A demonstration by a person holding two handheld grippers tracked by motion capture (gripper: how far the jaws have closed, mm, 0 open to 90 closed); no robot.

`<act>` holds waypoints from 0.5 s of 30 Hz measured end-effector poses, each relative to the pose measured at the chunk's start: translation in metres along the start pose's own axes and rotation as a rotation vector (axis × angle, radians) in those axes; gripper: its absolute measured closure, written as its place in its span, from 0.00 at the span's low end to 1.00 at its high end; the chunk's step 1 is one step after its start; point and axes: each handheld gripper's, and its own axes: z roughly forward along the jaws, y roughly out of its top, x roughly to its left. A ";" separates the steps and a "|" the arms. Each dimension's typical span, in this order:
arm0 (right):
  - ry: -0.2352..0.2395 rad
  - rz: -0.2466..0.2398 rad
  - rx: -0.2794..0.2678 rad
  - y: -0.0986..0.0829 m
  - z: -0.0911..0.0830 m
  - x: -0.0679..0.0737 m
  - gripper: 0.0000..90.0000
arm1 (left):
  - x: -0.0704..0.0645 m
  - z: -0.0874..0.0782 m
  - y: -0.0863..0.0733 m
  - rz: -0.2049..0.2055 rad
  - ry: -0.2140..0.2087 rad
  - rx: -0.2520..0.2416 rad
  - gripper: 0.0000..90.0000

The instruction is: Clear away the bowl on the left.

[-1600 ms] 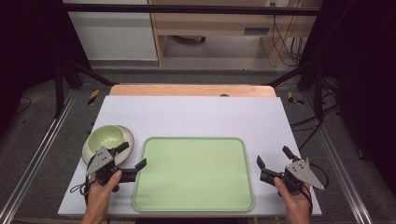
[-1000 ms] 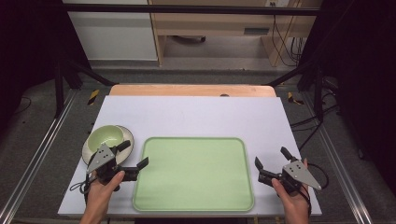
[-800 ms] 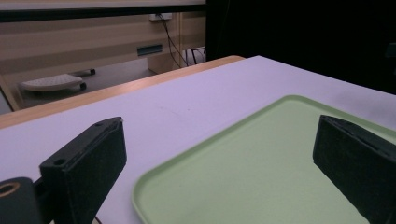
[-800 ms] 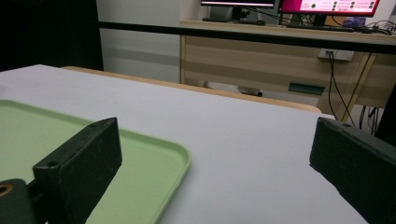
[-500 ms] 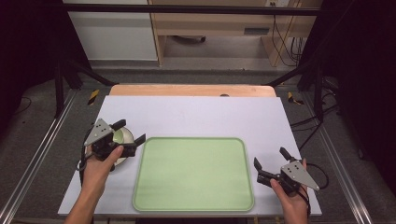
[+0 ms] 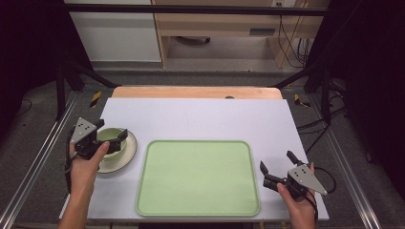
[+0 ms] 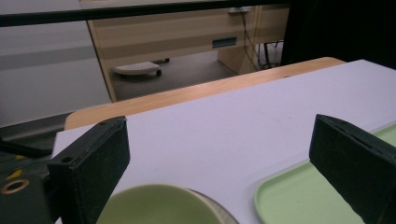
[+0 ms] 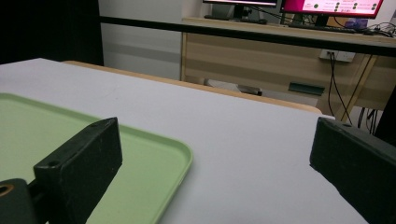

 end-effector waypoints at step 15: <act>0.000 -0.002 0.008 -0.001 0.000 0.000 0.03 | 0.033 -0.013 -0.010 -0.021 0.113 0.080 0.05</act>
